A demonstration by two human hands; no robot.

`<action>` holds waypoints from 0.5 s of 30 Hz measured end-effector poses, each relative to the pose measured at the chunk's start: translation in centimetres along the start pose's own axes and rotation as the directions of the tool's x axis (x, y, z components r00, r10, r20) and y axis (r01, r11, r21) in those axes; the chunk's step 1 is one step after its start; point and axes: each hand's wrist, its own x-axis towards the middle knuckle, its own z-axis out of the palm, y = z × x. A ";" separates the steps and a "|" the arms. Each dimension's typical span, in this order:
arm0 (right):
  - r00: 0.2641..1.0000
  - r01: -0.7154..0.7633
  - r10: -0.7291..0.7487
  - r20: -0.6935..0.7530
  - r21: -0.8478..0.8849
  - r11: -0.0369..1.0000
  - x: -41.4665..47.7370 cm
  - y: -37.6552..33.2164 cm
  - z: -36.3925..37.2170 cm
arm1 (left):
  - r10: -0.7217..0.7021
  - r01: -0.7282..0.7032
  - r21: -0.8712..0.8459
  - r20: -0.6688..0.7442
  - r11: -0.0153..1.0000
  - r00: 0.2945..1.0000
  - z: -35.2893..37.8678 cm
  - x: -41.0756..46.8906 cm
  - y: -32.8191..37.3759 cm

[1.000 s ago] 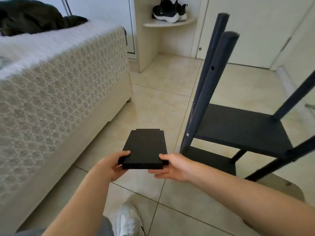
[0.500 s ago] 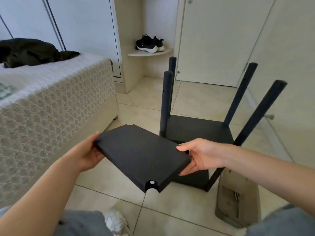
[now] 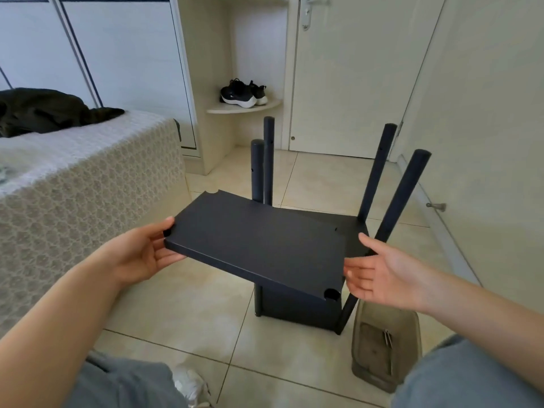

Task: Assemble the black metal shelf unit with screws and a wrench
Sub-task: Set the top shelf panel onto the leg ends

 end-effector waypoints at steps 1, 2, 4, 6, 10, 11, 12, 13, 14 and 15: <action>1.000 0.001 -0.001 0.011 0.008 1.000 -0.5 0.3 0.0 | 0.005 -0.005 0.006 0.001 1.000 1.000 0.3 -0.2 -0.1; 1.000 0.004 -0.004 0.024 0.008 1.000 -1.0 0.6 0.1 | 0.007 -0.007 0.012 0.003 1.000 1.000 0.6 -0.5 -0.2; 0.998 0.021 -0.022 0.066 0.008 1.000 -2.0 1.1 0.5 | 0.012 -0.012 0.020 0.015 1.000 1.000 1.4 -0.9 -0.4; 0.990 0.056 -0.058 0.125 0.021 0.998 -2.8 1.3 0.9 | 0.018 -0.018 0.013 0.039 1.000 0.999 2.2 -1.3 -0.5; 0.985 0.132 -0.132 0.110 0.002 0.991 -3.9 0.2 0.9 | 0.057 -0.056 -0.019 0.069 0.998 0.996 3.4 -2.3 0.0; 0.985 0.143 -0.141 0.096 -0.005 0.990 -4.3 -0.3 0.8 | 0.070 -0.069 -0.012 0.078 0.998 0.994 3.6 -2.5 0.2; 0.984 0.157 -0.155 0.088 -0.010 0.988 -4.8 -0.8 0.8 | 0.083 -0.084 -0.001 0.089 0.996 0.992 3.9 -2.9 0.5; 0.981 0.174 -0.172 0.086 -0.016 0.985 -5.3 -1.5 0.7 | 0.097 -0.099 0.008 0.097 0.995 0.990 4.1 -3.2 0.7; 0.978 0.191 -0.188 0.085 -0.024 0.981 -5.8 -2.1 0.6 | 0.113 -0.115 0.022 0.102 0.993 0.988 4.3 -3.6 1.0; 0.975 0.207 -0.204 0.083 -0.030 0.978 -6.3 -2.7 0.5 | 0.130 -0.135 0.039 0.106 0.990 0.986 4.5 -3.8 1.3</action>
